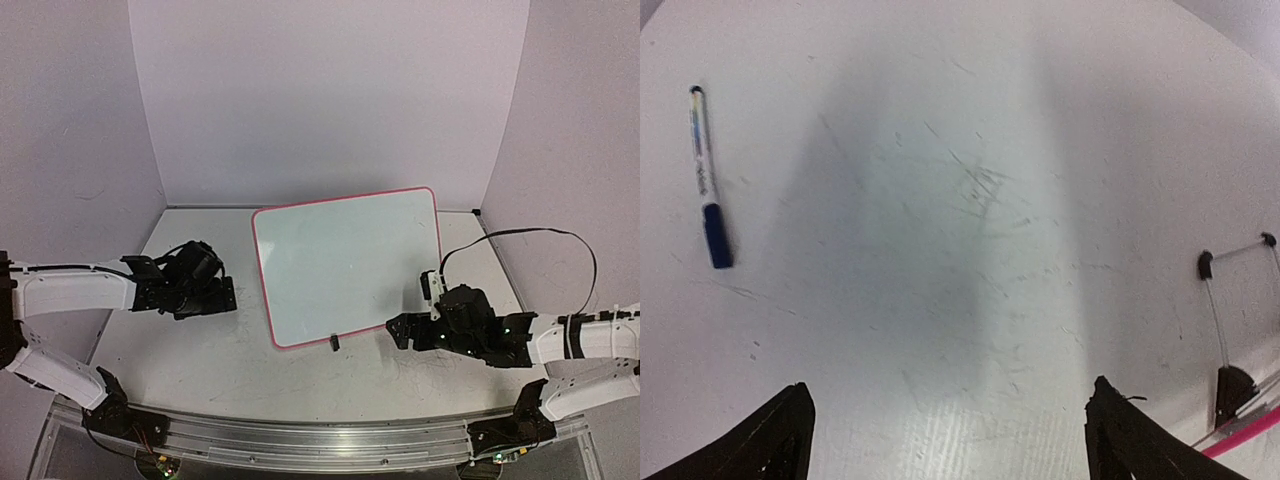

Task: Write a sentence on the whiteboard
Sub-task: Pick up the whiteboard marker from the corner of the board.

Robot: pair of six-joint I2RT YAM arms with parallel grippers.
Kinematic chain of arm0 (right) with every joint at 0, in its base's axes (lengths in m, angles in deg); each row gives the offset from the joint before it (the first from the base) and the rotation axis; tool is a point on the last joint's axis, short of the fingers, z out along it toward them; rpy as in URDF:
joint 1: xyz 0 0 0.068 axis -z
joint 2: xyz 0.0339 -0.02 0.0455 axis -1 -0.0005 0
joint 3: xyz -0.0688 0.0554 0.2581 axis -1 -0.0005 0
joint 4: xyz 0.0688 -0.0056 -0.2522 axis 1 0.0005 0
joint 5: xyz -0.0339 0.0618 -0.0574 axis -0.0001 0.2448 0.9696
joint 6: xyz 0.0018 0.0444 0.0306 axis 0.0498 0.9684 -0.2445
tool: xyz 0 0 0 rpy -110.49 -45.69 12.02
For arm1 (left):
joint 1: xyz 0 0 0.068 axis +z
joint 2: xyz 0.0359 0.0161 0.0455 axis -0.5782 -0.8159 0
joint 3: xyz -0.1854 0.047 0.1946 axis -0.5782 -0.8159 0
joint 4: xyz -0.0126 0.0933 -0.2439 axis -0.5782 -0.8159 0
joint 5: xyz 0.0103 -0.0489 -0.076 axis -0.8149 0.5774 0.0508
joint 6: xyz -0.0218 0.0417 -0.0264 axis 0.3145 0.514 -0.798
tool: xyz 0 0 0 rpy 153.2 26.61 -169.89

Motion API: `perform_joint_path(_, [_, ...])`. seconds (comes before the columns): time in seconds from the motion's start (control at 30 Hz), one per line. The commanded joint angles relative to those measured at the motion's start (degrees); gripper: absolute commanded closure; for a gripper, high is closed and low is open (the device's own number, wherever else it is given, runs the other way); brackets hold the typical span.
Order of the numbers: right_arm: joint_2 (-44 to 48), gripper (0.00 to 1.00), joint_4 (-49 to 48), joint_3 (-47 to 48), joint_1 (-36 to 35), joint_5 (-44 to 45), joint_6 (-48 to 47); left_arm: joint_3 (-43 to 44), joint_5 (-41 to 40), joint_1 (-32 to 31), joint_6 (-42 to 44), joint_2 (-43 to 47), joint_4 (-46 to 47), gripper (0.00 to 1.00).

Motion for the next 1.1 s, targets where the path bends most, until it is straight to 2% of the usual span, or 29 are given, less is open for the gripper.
perform_joint_path(0.0, [-0.6, 0.07, -2.3, 1.9, -0.6, -3.5, -1.4, -0.8, 6.9, 11.0, 6.5, 5.5, -0.8, 0.01])
perform_joint_path(0.13, [-0.3, 0.06, -5.3, 1.7, -0.7, -5.9, -1.4, -0.2, 14.1, 24.3, 13.2, 7.3, -1.8, 0.01])
perform_joint_path(0.23, [-0.4, 0.06, -5.4, 2.4, -0.7, -5.6, -1.8, 2.4, 16.9, 31.7, 19.3, 2.7, -1.9, 0.04])
perform_joint_path(0.3, [-0.3, 0.06, -5.3, 2.9, -0.7, -5.6, -1.8, 4.1, 19.4, 35.9, 22.5, -2.8, -2.0, 0.09])
perform_joint_path(0.37, [-0.2, 0.06, -5.2, 3.3, -0.7, -5.7, -2.0, 5.2, 21.9, 39.2, 23.6, -7.8, -1.1, 0.19])
perform_joint_path(0.47, [-0.2, 0.06, -4.3, 4.4, -0.7, -5.3, -2.6, 7.2, 21.9, 40.4, 24.0, -13.8, -0.3, 0.33])
perform_joint_path(0.53, [0.3, 0.06, -3.8, 4.4, -0.7, -4.9, -2.7, 8.2, 20.9, 40.4, 23.7, -15.7, 0.1, 0.37])
perform_joint_path(0.67, [1.2, 0.06, -4.6, 2.8, -0.7, -4.5, -2.4, 8.8, 20.0, 40.2, 22.8, -17.3, 2.3, 0.42])
perform_joint_path(0.87, [-0.1, 0.06, -5.0, 2.8, -0.7, -3.8, -3.3, 9.7, 17.7, 40.1, 20.9, -21.2, 4.6, 0.43])
perform_joint_path(1.07, [0.2, 0.06, -5.7, 2.6, -0.7, -3.4, -3.9, 14.0, 14.3, 39.7, 19.8, -26.7, 4.9, 0.53])
